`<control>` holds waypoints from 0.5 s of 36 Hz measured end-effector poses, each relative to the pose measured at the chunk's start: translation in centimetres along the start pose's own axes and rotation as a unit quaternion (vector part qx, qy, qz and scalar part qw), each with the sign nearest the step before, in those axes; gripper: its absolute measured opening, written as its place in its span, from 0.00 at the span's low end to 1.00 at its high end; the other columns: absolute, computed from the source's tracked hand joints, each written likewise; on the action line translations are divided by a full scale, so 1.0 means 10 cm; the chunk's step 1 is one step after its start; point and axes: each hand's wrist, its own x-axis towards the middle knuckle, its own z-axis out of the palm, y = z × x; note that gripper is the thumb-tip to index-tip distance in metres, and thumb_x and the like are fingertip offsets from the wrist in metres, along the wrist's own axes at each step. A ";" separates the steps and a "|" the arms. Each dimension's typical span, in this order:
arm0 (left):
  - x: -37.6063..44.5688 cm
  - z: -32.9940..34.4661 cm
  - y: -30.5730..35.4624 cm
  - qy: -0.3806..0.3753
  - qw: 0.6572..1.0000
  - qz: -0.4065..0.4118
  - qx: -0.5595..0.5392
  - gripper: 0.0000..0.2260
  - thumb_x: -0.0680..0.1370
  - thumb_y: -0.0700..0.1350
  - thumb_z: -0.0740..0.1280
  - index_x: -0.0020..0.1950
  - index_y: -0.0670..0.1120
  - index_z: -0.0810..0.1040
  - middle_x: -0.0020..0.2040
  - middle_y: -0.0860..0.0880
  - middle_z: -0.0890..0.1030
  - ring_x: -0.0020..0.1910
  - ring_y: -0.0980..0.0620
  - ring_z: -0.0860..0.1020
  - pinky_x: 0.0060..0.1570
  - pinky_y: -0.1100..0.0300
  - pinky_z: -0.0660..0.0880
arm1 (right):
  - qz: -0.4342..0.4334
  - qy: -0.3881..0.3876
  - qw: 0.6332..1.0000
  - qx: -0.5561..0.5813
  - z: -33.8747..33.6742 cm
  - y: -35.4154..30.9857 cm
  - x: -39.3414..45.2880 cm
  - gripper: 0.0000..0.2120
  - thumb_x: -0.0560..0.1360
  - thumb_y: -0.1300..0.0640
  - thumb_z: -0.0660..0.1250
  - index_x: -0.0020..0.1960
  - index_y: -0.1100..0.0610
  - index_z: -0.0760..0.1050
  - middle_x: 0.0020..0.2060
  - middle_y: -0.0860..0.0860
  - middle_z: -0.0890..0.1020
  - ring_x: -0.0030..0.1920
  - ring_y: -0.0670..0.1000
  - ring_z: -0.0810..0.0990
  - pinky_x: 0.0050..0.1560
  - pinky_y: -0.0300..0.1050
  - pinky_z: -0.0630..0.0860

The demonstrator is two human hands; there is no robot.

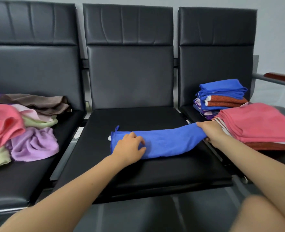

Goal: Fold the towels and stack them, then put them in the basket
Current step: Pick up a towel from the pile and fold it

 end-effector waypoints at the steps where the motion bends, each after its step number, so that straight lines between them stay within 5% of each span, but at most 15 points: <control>1: 0.00 0.01 0.03 0.004 1.000 0.003 0.006 0.12 0.78 0.51 0.62 0.60 0.50 0.76 0.58 0.48 0.73 0.60 0.48 0.71 0.60 0.52 0.70 | 0.009 0.002 1.000 0.022 -0.02 0.01 0.02 0.09 0.79 0.56 0.65 0.41 0.55 0.71 0.37 0.53 0.73 0.32 0.50 0.70 0.28 0.40 0.67; 3: -0.01 0.01 0.06 0.019 1.000 -0.006 0.012 0.12 0.79 0.50 0.61 0.60 0.50 0.76 0.58 0.49 0.72 0.60 0.49 0.71 0.56 0.54 0.72 | 0.035 0.010 0.995 0.092 -0.02 0.01 0.00 0.06 0.79 0.58 0.65 0.44 0.57 0.71 0.35 0.52 0.72 0.32 0.49 0.70 0.24 0.40 0.68; 7: -0.01 -0.03 -0.01 0.021 0.998 -0.051 0.006 0.10 0.79 0.49 0.61 0.58 0.51 0.77 0.54 0.51 0.72 0.57 0.51 0.72 0.48 0.58 0.71 | 0.031 -0.048 0.984 0.171 0.11 -0.08 -0.14 0.06 0.79 0.60 0.65 0.55 0.59 0.74 0.44 0.55 0.78 0.40 0.51 0.76 0.35 0.43 0.71; 12: 0.07 -0.13 -0.10 0.002 0.984 -0.131 -0.118 0.08 0.77 0.44 0.61 0.48 0.48 0.80 0.48 0.50 0.81 0.50 0.50 0.78 0.49 0.58 0.74 | -0.006 -0.126 0.976 0.178 0.40 -0.24 -0.34 0.04 0.78 0.62 0.65 0.52 0.57 0.76 0.39 0.53 0.77 0.40 0.49 0.76 0.36 0.44 0.70; 16: 0.13 -0.24 -0.20 0.011 0.949 -0.179 -0.258 0.08 0.78 0.44 0.61 0.42 0.50 0.78 0.42 0.47 0.80 0.42 0.47 0.77 0.50 0.53 0.76 | -0.030 -0.199 0.971 0.132 0.63 -0.34 -0.50 0.13 0.78 0.62 0.63 0.35 0.55 0.71 0.29 0.50 0.71 0.31 0.48 0.70 0.31 0.41 0.65; 18: 0.14 -0.27 -0.25 0.014 0.940 -0.189 -0.284 0.10 0.79 0.44 0.60 0.40 0.49 0.77 0.44 0.44 0.80 0.38 0.45 0.76 0.48 0.50 0.77 | -0.030 -0.266 0.958 0.101 0.70 -0.38 -0.59 0.11 0.78 0.61 0.64 0.37 0.57 0.73 0.29 0.53 0.72 0.28 0.49 0.70 0.29 0.39 0.65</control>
